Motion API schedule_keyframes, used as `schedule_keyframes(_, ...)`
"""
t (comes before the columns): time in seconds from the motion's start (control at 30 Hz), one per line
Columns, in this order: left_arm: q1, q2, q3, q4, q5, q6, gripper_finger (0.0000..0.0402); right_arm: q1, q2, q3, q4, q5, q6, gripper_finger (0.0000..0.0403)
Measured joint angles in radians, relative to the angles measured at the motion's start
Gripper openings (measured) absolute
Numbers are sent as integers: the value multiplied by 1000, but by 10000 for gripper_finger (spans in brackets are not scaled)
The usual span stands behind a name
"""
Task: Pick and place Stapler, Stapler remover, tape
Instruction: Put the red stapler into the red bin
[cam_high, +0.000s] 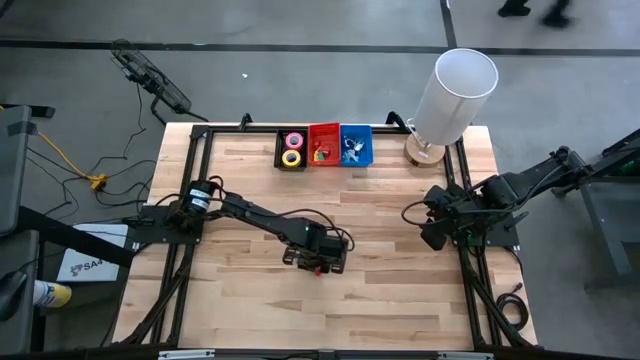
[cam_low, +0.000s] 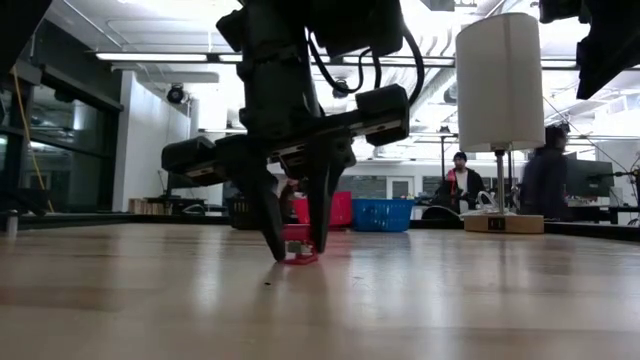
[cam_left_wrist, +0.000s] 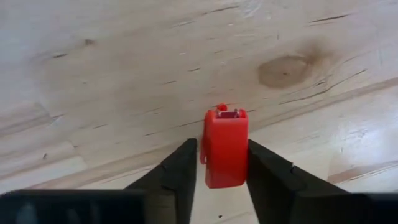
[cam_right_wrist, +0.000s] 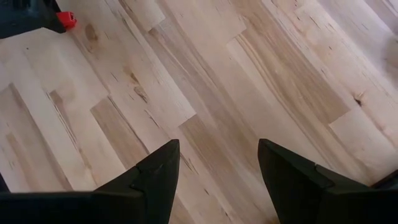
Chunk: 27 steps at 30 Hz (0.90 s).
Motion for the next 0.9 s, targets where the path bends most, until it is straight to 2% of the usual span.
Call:
schedule_keyframes(0.23, 0, 2, -1, 12, 18, 35, 73, 0, 0, 0, 0, 0, -7, 208)
schedule_keyframes(0.47, 3, 0, 18, 11, 33, 93, 71, 0, 0, 0, 0, -4, -21, 208)
schedule_keyframes(0.73, 90, -3, 188, -115, -9, 263, 74, 0, 0, 0, 0, -4, -23, 208)
schedule_keyframes(0.9, 189, -4, 363, -338, -74, 441, 75, -1, 0, 0, 0, 2, -20, 208)
